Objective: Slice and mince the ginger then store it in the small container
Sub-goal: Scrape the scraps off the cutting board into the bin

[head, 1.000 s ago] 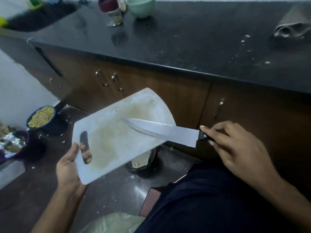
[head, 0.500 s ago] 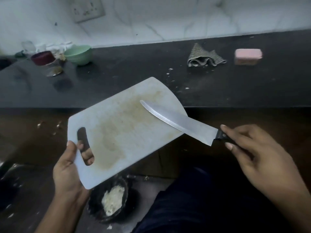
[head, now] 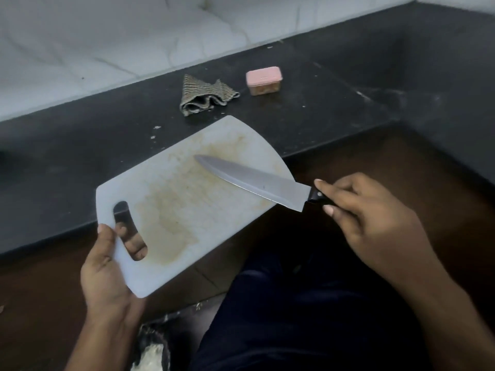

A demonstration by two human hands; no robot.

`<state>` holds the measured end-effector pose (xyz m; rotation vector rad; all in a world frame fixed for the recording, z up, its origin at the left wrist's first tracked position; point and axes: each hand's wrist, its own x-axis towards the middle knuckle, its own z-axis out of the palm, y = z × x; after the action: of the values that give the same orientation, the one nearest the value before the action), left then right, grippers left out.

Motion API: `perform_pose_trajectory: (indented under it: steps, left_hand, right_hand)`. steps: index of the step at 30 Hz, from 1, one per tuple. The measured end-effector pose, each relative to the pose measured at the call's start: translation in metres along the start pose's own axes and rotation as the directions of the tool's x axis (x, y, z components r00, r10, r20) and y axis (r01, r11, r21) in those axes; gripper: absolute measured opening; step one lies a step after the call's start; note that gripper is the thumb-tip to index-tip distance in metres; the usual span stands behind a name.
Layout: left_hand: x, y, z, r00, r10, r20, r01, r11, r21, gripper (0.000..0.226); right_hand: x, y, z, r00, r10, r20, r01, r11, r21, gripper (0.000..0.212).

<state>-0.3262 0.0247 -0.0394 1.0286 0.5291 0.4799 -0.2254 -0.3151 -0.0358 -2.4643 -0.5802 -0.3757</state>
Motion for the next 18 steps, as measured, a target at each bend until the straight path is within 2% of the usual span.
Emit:
perform_pose_trajectory:
  steps: [9, 13, 18]
  left_hand:
    - [0.026, -0.021, 0.068, 0.995, -0.098, 0.029, 0.092, 0.982, 0.166, 0.050]
    - [0.043, -0.018, 0.097, 0.983, -0.166, 0.083, 0.146, 0.966, 0.213, 0.041]
    - [0.069, -0.014, 0.134, 0.965, -0.252, 0.065, 0.224, 0.931, 0.288, 0.040]
  right_hand:
    - [-0.008, 0.038, -0.019, 0.990, 0.132, -0.040, -0.135, 0.986, -0.097, 0.041]
    - [0.000, 0.047, -0.027, 0.980, 0.190, -0.065, -0.197, 0.972, -0.130, 0.042]
    - [0.014, 0.053, -0.032, 0.964, 0.249, -0.094, -0.262, 0.949, -0.172, 0.041]
